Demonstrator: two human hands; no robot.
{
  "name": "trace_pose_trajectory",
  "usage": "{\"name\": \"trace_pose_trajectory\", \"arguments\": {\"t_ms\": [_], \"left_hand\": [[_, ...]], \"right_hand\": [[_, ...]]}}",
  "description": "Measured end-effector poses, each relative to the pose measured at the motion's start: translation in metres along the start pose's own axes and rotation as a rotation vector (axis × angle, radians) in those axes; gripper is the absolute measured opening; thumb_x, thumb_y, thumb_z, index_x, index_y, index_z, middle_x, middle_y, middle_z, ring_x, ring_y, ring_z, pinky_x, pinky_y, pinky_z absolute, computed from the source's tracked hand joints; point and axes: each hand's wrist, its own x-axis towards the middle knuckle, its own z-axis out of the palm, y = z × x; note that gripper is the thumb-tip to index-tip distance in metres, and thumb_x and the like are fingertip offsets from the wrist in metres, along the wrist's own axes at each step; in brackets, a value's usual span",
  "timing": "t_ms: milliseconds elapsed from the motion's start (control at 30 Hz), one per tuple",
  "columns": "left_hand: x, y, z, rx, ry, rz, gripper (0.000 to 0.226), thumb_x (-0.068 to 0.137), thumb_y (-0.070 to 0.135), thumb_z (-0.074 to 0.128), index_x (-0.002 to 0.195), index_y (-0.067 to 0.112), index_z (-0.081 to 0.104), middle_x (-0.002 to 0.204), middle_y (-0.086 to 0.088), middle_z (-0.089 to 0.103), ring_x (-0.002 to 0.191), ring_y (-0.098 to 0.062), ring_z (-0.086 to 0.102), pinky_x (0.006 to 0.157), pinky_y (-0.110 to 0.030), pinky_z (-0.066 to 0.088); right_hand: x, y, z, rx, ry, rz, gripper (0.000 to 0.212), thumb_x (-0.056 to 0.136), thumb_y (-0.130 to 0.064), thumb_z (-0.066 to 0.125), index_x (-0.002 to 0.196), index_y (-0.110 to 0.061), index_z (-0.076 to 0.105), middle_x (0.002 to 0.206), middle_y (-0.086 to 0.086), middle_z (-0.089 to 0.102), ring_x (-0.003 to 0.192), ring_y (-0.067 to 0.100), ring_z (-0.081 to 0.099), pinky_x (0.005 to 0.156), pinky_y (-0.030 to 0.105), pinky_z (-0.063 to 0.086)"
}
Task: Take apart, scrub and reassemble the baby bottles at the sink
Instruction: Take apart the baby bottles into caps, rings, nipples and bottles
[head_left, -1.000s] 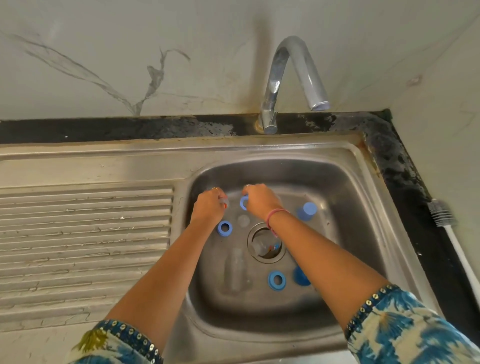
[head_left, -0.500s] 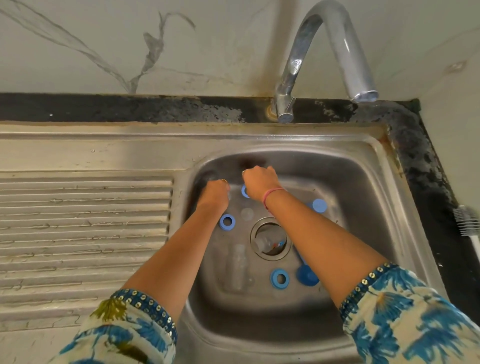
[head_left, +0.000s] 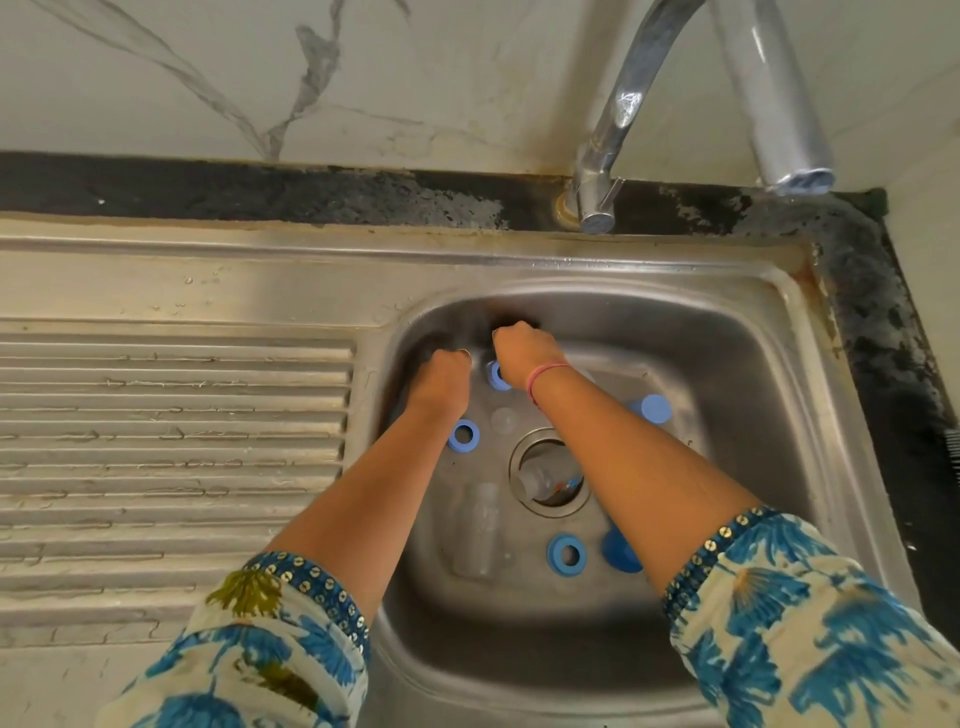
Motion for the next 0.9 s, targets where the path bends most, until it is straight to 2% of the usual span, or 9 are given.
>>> {"name": "trace_pose_trajectory", "arguments": {"t_ms": [133,200,333,400,500,633,733,833,900], "left_hand": [[-0.006,0.004,-0.010,-0.045,0.049,0.024,0.036,0.096,0.006,0.054,0.133,0.005,0.051,0.129,-0.016,0.058,0.116,-0.029,0.058,0.098,-0.037,0.049],[-0.013,0.007,-0.017,-0.085,0.085,0.037,0.035,0.096,0.005,0.053,0.130,0.004,0.053,0.127,-0.017,0.058,0.114,-0.030,0.058,0.095,-0.036,0.050],[-0.034,0.012,-0.029,-0.184,0.153,0.068,0.030,0.093,0.004,0.053,0.121,0.005,0.060,0.119,-0.015,0.060,0.103,-0.031,0.061,0.084,-0.038,0.052],[-0.048,0.015,-0.033,-0.252,0.171,0.077,0.029,0.093,0.005,0.053,0.121,0.006,0.062,0.119,-0.014,0.062,0.103,-0.030,0.061,0.087,-0.040,0.052],[-0.073,0.020,-0.034,-0.345,0.186,0.086,0.029,0.093,0.005,0.053,0.120,0.007,0.063,0.118,-0.013,0.064,0.101,-0.030,0.063,0.089,-0.042,0.052],[-0.108,0.026,-0.029,-0.489,0.201,0.081,0.026,0.091,0.002,0.055,0.114,0.003,0.066,0.114,-0.014,0.067,0.101,-0.032,0.064,0.090,-0.043,0.051],[-0.130,0.026,-0.018,-0.583,0.197,0.050,0.022,0.090,0.006,0.058,0.109,0.006,0.068,0.110,-0.008,0.070,0.100,-0.024,0.065,0.092,-0.035,0.050],[-0.145,0.024,-0.002,-0.635,0.183,-0.004,0.020,0.090,0.009,0.058,0.106,0.010,0.069,0.108,-0.003,0.070,0.093,-0.015,0.064,0.082,-0.018,0.045],[-0.151,0.023,0.008,-0.666,0.152,-0.043,0.019,0.090,0.010,0.058,0.106,0.011,0.069,0.111,0.000,0.068,0.093,-0.011,0.061,0.076,-0.011,0.038]], "right_hand": [[-0.010,0.002,-0.005,0.038,0.026,-0.023,0.019,0.088,-0.004,0.059,0.106,-0.006,0.061,0.106,0.017,0.065,0.096,0.036,0.063,0.081,0.040,0.050],[-0.017,0.003,-0.010,0.056,0.044,-0.033,0.020,0.087,-0.003,0.059,0.107,-0.007,0.061,0.106,0.016,0.065,0.095,0.035,0.063,0.082,0.042,0.053],[-0.042,0.011,-0.019,0.178,0.104,-0.017,0.036,0.087,-0.003,0.056,0.121,-0.013,0.063,0.115,0.015,0.066,0.101,0.036,0.063,0.088,0.043,0.052],[-0.057,0.018,-0.021,0.257,0.146,-0.017,0.037,0.091,-0.008,0.053,0.125,-0.017,0.063,0.121,0.012,0.065,0.107,0.034,0.061,0.092,0.042,0.051],[-0.087,0.031,-0.018,0.350,0.219,-0.013,0.031,0.093,-0.015,0.050,0.119,-0.019,0.067,0.122,0.006,0.066,0.109,0.030,0.061,0.092,0.040,0.050],[-0.128,0.049,-0.005,0.355,0.272,0.002,0.024,0.092,-0.018,0.052,0.105,-0.015,0.072,0.110,0.008,0.070,0.104,0.032,0.062,0.089,0.036,0.048],[-0.159,0.062,0.015,0.393,0.206,0.066,0.023,0.093,-0.024,0.054,0.104,-0.017,0.072,0.106,0.007,0.071,0.098,0.027,0.063,0.083,0.032,0.048],[-0.185,0.070,0.039,0.399,0.099,0.091,0.024,0.094,-0.024,0.050,0.096,-0.011,0.071,0.098,0.010,0.070,0.089,0.029,0.064,0.080,0.041,0.053],[-0.197,0.073,0.054,0.425,0.064,0.102,0.025,0.095,-0.023,0.050,0.097,-0.010,0.071,0.096,0.011,0.070,0.089,0.028,0.064,0.081,0.043,0.053]]}}
